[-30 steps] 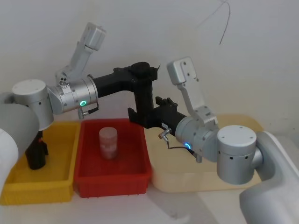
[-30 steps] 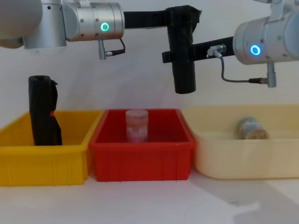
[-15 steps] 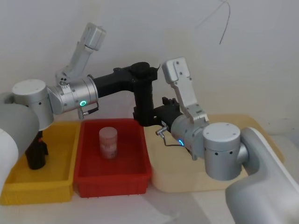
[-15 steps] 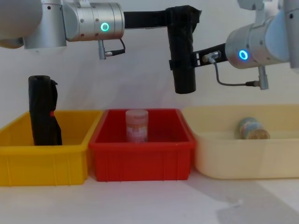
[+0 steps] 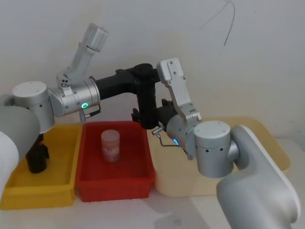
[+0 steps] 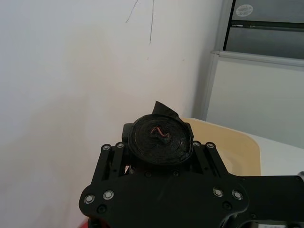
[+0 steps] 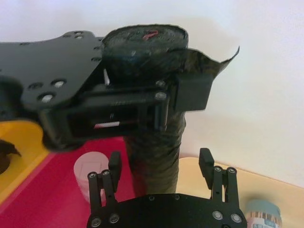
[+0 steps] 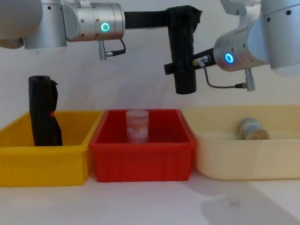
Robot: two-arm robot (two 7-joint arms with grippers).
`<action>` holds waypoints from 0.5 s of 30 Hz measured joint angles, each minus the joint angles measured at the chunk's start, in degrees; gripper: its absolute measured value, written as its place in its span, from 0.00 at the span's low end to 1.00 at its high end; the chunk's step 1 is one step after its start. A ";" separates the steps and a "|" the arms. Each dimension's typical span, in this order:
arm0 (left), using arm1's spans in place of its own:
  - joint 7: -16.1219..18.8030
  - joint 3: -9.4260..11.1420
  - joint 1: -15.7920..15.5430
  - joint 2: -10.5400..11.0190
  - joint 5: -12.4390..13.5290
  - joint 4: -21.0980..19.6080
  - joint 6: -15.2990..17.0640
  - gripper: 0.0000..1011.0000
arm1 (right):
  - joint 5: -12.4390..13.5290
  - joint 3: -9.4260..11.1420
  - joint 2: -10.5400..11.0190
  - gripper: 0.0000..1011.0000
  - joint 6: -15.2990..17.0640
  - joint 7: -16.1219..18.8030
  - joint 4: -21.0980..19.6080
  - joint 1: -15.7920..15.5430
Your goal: Pick up the garbage bag with the one hand and transfer it to the other hand.
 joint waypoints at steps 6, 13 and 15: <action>0.00 0.00 0.00 0.00 0.00 0.00 0.00 0.56 | -0.49 0.44 -1.27 0.99 -0.94 -1.42 2.88 1.53; 0.00 0.00 0.00 0.00 0.00 0.00 0.00 0.56 | -0.78 0.70 -2.04 0.88 -1.45 -2.23 4.69 2.50; 0.00 0.00 0.00 0.00 0.00 0.00 0.00 0.56 | -0.86 0.78 -2.31 0.83 -1.61 -2.52 5.27 2.80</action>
